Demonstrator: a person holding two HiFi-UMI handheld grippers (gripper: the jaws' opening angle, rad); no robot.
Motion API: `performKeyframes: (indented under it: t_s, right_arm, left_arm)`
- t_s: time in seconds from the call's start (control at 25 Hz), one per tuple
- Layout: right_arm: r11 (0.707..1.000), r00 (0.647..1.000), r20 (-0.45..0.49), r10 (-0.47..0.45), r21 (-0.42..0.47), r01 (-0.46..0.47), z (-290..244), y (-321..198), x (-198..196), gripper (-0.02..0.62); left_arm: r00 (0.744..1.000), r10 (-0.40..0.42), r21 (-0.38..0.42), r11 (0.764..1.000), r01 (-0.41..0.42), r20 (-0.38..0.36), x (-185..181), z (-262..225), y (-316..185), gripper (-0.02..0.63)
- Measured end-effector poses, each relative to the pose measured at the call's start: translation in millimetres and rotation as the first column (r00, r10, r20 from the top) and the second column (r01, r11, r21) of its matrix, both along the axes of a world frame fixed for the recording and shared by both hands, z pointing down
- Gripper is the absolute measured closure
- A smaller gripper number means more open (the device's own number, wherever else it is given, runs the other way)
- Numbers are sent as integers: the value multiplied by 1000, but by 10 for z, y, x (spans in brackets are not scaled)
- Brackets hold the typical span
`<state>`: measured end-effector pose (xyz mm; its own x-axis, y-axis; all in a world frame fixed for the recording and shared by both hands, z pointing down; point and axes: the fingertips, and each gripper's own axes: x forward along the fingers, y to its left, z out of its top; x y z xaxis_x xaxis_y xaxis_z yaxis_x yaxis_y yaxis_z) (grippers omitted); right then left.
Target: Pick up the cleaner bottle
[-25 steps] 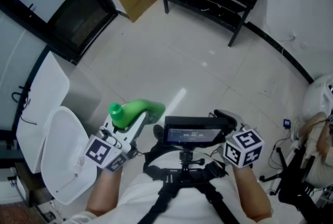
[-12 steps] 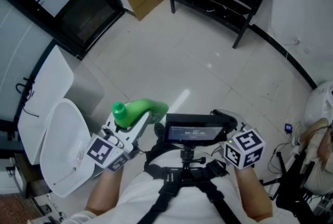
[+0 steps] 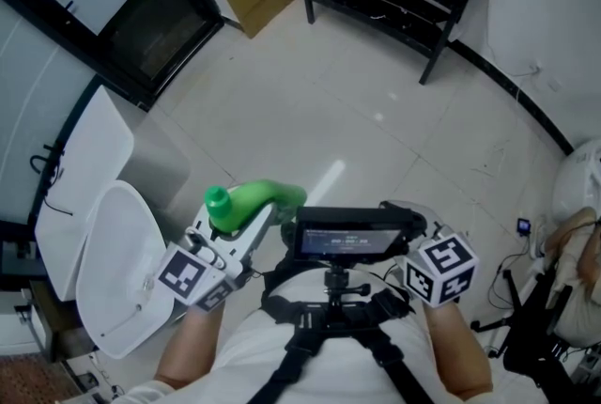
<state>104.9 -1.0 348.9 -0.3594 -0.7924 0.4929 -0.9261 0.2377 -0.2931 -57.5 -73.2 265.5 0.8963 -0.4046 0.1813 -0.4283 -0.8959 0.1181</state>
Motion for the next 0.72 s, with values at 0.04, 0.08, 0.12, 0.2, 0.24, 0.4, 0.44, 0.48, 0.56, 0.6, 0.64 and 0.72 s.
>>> performKeyframes:
  t_s: [0.04, 0.08, 0.12, 0.2, 0.24, 0.4, 0.44, 0.48, 0.56, 0.6, 0.64, 0.72]
  right_arm:
    - [1000, 1000, 0, -1, 1, 1, 7, 5, -5, 592]
    - [1000, 1000, 1, -2, 3, 2, 17, 12, -9, 592]
    - [1000, 1000, 2, -2, 4, 2, 25, 19, -11, 592]
    - [1000, 1000, 3, 0, 7, 0, 33, 28, -17, 592]
    - [1000, 1000, 3, 4, 7, -4, 32, 27, -20, 592]
    - [999, 999, -5, 34, 6, -34, -3, 5, -14, 592]
    - [999, 999, -7, 40, 8, -40, -9, 4, -2, 592]
    - [999, 999, -10, 45, 10, -44, -13, 4, 14, 592]
    - [998, 998, -13, 54, 10, -54, -15, 0, 62, 592]
    - [998, 998, -13, 60, 9, -60, -15, -7, 91, 592]
    - [998, 998, -13, 66, 9, -65, -13, -18, 123, 593]
    - [997, 997, -17, 76, 8, -76, 0, -54, 185, 592]
  left_arm:
    - [1000, 2, 14, 1000, -1, -7, 9, -19, -3, 448]
    - [1000, 2, 29, 1000, -1, -17, 20, -39, -8, 448]
    - [1000, 2, 38, 999, -1, -24, 31, -51, -6, 448]
    - [1000, 8, 27, 1000, -8, -24, 49, -34, 31, 448]
    - [1000, 13, 17, 1000, -13, -21, 56, -21, 51, 448]
    - [999, 20, 27, 999, -19, -30, 92, -46, 53, 448]
    - [999, 21, 24, 1000, -20, -27, 102, -44, 59, 448]
    - [999, 20, 26, 999, -19, -27, 113, -46, 59, 448]
    - [1000, 16, 27, 1000, -15, -26, 140, -48, 47, 448]
    - [1000, 14, 25, 1000, -13, -24, 152, -45, 39, 448]
    - [1000, 13, 23, 1000, -12, -20, 162, -40, 28, 448]
    - [1000, 12, 20, 1000, -11, -13, 162, -28, -7, 448]
